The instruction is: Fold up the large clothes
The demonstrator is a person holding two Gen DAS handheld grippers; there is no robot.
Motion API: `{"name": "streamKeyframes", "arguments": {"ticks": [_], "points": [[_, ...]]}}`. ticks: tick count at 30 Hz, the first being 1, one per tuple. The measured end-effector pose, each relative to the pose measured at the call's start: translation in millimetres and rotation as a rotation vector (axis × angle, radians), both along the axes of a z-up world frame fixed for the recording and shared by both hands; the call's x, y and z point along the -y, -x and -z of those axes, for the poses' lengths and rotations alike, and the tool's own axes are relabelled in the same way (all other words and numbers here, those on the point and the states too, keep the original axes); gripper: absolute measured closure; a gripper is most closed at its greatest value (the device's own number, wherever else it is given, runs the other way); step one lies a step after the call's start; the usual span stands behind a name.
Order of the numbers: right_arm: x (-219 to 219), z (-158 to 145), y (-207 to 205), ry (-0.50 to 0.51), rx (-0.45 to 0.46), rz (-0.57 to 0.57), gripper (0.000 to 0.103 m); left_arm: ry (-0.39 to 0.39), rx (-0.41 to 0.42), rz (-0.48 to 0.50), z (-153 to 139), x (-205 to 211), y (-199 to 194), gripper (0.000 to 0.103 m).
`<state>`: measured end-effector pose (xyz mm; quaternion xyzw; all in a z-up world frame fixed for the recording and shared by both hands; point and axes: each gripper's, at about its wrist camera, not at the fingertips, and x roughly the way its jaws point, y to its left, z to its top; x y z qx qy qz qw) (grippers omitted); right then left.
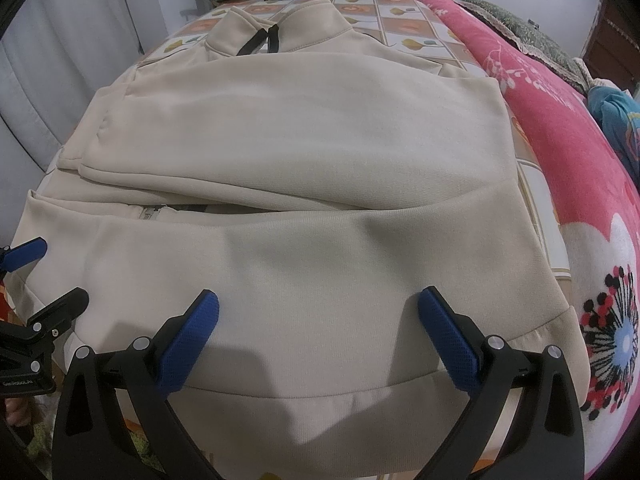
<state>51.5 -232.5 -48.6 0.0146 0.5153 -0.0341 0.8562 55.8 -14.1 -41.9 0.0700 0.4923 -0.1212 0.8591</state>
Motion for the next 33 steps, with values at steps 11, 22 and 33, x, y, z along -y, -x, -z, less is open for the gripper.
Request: {"name": "streamKeyframes", "arguments": {"ticks": [11, 22, 33], "points": [[0, 0, 1, 0.000, 0.002, 0.000, 0.007, 0.000, 0.001, 0.001, 0, 0, 0, 0.008], [-1, -1, -1, 0.000, 0.003, -0.003, 0.006, -0.011, -0.032, 0.005, -5, -2, -4, 0.008], [-1, 0, -9, -0.004, -0.052, -0.006, 0.006, -0.014, 0.171, -0.081, -75, -22, -59, 0.008]]}}
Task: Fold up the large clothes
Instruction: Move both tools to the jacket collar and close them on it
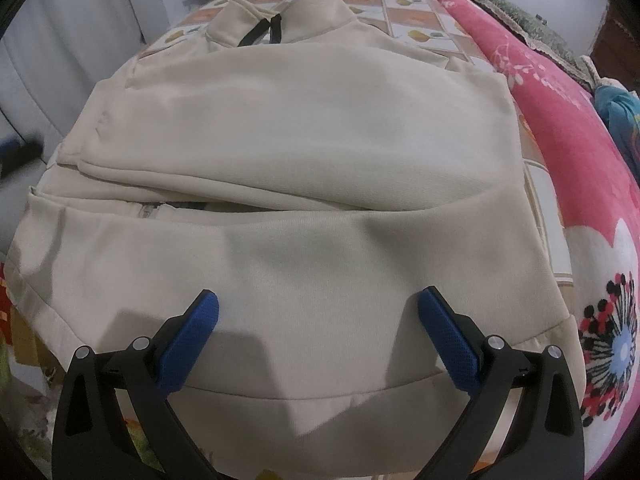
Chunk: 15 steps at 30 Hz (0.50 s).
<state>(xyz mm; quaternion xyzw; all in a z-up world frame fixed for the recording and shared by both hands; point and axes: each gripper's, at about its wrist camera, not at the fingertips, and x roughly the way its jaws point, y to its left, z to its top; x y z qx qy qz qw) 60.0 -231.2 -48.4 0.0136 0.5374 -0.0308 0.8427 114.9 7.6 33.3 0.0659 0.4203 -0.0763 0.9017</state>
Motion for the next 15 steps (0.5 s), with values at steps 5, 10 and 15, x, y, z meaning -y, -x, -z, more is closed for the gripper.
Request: {"name": "streamKeyframes", "arguments": {"ticks": [5, 10, 15], "points": [[2, -2, -8, -0.012, -0.057, -0.031, 0.006, 0.007, 0.081, 0.014, -28, 5, -37, 0.008], [17, -46, -29, -0.110, 0.008, -0.072, 0.006, 0.040, 0.161, 0.074, -56, 16, -84, 0.008], [49, -107, -94, -0.162, 0.188, -0.071, 0.006, 0.180, 0.152, 0.129, -65, 26, -147, 0.016]]}}
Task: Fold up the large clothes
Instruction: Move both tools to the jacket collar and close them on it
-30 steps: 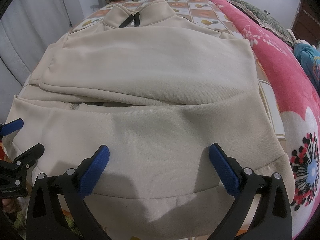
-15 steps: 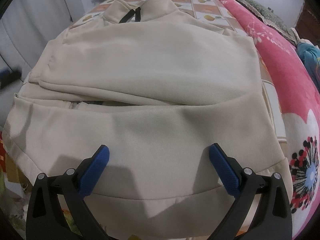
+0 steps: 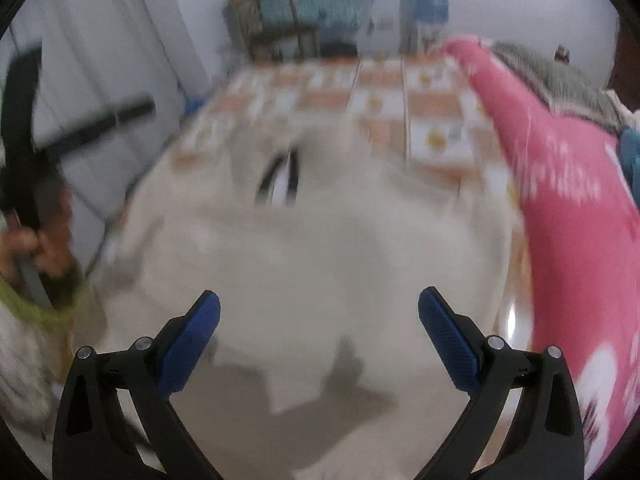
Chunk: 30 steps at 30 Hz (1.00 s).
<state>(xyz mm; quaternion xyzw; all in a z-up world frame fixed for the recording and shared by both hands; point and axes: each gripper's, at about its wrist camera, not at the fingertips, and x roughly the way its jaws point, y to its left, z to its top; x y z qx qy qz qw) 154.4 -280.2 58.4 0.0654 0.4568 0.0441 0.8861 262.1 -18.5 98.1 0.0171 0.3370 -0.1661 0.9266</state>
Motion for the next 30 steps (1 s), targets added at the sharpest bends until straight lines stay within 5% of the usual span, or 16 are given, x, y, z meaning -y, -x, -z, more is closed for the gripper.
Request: {"name": "streamKeyframes", "arguments": {"ticks": [7, 10, 14, 17, 21, 30], "points": [[37, 9, -138, -0.221, -0.025, 0.052, 0.013, 0.108, -0.212, 0.036, 41, 33, -95, 0.034], [41, 34, -183, -0.292, -0.097, 0.068, 0.027, 0.063, -0.280, 0.035, 66, 47, -119, 0.038], [33, 67, -215, -0.328, -0.185, 0.047, 0.050, 0.021, -0.319, 0.030, 89, 59, -132, 0.056], [29, 75, -213, -0.326, -0.195, 0.037, 0.071, 0.015, -0.318, 0.040, 92, 61, -131, 0.091], [27, 59, -193, -0.296, -0.147, 0.004, 0.081, 0.005, -0.257, 0.072, 76, 62, -113, 0.098], [15, 21, -116, -0.165, -0.052, -0.077, 0.084, -0.021, -0.139, 0.165, 34, 58, -35, 0.098]]}}
